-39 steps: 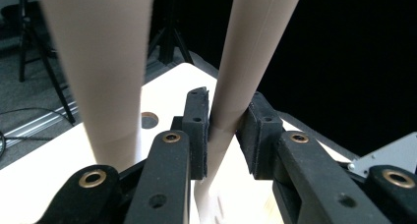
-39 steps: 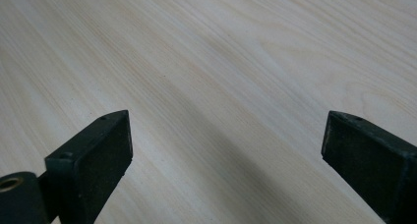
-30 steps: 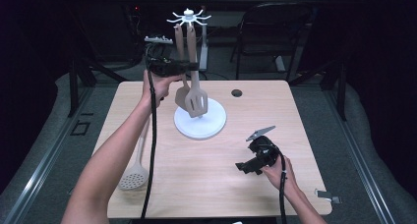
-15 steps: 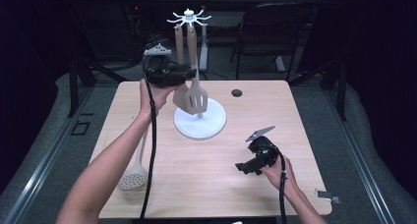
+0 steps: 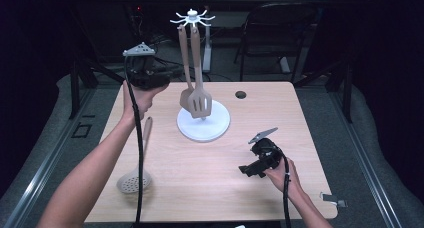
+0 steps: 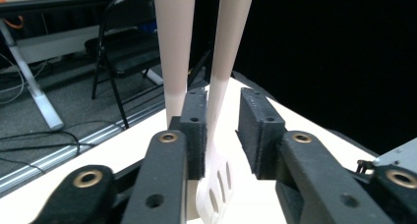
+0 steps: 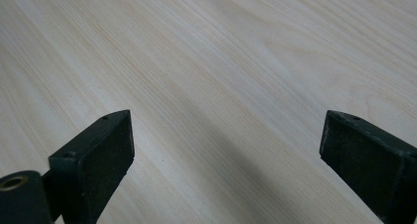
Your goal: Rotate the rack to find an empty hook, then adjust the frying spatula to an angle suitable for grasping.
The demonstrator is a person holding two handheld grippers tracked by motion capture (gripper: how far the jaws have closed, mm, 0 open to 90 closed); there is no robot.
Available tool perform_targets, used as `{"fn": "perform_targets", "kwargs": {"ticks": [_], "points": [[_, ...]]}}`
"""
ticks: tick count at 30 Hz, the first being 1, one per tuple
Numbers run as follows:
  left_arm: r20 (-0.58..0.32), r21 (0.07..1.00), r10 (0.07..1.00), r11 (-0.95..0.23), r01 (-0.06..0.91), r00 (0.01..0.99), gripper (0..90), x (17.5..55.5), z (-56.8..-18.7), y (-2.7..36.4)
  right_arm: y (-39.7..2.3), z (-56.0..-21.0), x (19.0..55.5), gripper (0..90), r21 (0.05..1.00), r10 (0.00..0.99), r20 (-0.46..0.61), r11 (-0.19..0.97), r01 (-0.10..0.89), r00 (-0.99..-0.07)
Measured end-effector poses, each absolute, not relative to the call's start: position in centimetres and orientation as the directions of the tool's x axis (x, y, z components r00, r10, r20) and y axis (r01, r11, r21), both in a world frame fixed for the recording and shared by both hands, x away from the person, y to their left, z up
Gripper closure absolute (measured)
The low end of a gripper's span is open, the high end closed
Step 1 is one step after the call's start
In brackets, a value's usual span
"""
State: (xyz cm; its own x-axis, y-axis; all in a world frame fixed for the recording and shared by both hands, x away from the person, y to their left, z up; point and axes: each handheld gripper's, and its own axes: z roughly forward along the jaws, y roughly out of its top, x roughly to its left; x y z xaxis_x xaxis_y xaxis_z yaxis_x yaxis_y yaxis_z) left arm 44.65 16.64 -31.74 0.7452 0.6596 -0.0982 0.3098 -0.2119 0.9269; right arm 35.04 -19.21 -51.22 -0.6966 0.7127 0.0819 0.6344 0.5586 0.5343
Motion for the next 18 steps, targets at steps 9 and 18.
{"fn": "perform_targets", "kwargs": {"ticks": [9,18], "points": [[-0.042,0.941,0.695,-0.215,0.263,0.718,84.1,44.5,-28.9,17.2,-19.3,-51.2,34.9,6.2,0.531,0.709,0.083,0.563,0.633,-0.700],[0.003,0.949,0.740,-0.215,0.232,0.673,89.2,45.6,-26.8,17.3,-19.2,-51.1,34.9,6.3,0.522,0.702,0.074,0.578,0.628,-0.708]]}}
